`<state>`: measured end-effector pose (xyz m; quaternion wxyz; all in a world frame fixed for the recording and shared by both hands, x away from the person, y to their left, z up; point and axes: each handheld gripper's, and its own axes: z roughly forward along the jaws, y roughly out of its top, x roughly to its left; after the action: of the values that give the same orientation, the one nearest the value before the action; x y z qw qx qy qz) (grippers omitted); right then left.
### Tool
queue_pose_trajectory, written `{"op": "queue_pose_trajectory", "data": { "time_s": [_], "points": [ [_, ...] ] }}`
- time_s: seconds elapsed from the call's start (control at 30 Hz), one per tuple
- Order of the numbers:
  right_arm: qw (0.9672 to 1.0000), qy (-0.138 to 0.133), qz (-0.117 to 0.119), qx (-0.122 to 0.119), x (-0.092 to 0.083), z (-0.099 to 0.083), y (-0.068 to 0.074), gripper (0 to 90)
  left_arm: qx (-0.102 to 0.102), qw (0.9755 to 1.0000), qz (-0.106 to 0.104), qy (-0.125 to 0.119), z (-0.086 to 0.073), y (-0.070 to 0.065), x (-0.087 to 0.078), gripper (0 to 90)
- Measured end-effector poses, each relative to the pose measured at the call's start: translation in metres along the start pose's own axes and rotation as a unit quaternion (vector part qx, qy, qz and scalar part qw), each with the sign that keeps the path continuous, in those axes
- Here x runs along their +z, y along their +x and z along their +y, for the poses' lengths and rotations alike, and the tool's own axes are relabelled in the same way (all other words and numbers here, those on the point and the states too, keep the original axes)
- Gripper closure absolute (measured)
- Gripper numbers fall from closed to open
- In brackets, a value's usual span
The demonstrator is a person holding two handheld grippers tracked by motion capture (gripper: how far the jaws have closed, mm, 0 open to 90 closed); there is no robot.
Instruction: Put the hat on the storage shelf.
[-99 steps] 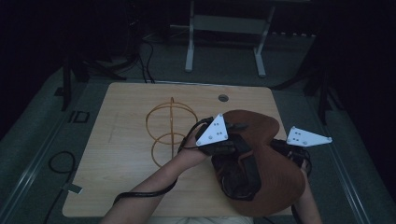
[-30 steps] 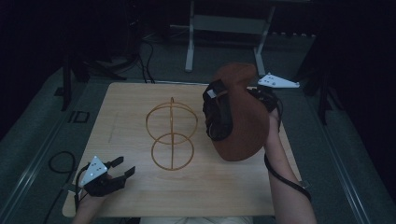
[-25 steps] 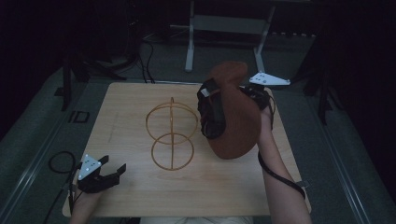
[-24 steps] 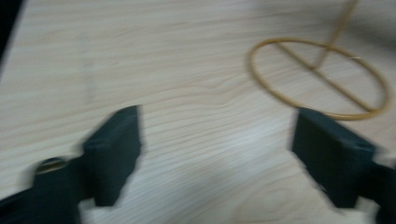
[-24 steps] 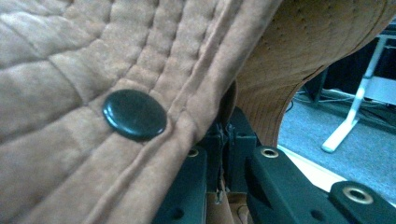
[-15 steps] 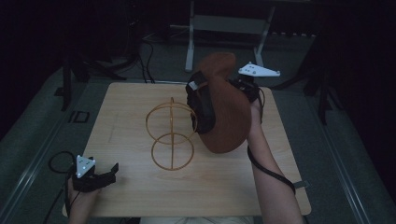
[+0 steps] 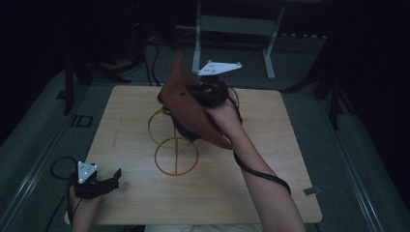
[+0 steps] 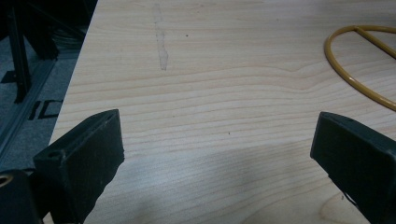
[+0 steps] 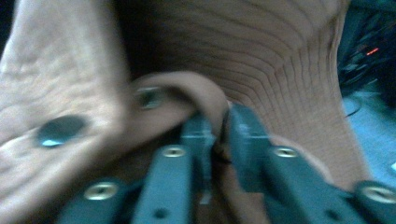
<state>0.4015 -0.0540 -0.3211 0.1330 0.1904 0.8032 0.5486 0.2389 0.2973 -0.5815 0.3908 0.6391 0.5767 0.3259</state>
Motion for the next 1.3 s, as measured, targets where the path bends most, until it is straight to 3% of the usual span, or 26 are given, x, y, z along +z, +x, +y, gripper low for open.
{"op": "queue_pose_trajectory", "data": {
  "time_s": [0.1,0.2,0.27,0.33,0.47,0.57,0.77,0.87,1.13,1.3],
  "points": [
    [0.9992,0.036,0.009,-0.013,0.021,-0.003,0.012,58.5,0.001,1.0,-0.001,0.001,-0.001,0.0,0.0,3.3],
    [0.9977,0.06,0.002,-0.032,0.038,-0.011,0.022,52.8,-0.001,1.0,0.0,-0.002,-0.001,0.001,-0.001,3.3],
    [0.9982,0.055,0.008,-0.024,0.042,-0.013,0.023,48.3,-0.002,1.0,-0.001,-0.001,-0.002,0.002,-0.001,3.3],
    [0.998,0.056,0.005,-0.03,0.043,-0.014,0.026,42.8,-0.006,1.0,-0.004,-0.004,-0.002,0.002,-0.001,3.3],
    [0.9958,0.071,0.011,-0.057,0.047,-0.017,0.038,22.3,-0.005,1.0,-0.003,-0.005,-0.002,0.002,-0.001,3.3],
    [0.9931,0.078,-0.002,-0.088,0.05,-0.022,0.048,14.3,-0.005,1.0,-0.004,-0.006,-0.002,0.001,-0.001,3.3],
    [0.9907,0.073,0.022,-0.113,0.039,-0.023,0.054,10.9,-0.008,1.0,-0.002,-0.003,-0.002,0.002,-0.001,3.3],
    [0.9917,0.067,0.035,-0.104,0.031,-0.022,0.051,11.6,-0.007,1.0,0.0,-0.001,-0.002,0.002,-0.001,3.3],
    [0.9944,0.021,0.018,-0.102,0.004,-0.024,0.035,13.6,-0.012,0.9999,0.004,-0.002,-0.002,0.003,-0.001,3.3],
    [0.9947,0.026,0.004,-0.1,-0.008,-0.029,0.026,13.8,-0.009,1.0,0.005,0.0,-0.002,0.002,-0.001,3.3]
  ]
}}
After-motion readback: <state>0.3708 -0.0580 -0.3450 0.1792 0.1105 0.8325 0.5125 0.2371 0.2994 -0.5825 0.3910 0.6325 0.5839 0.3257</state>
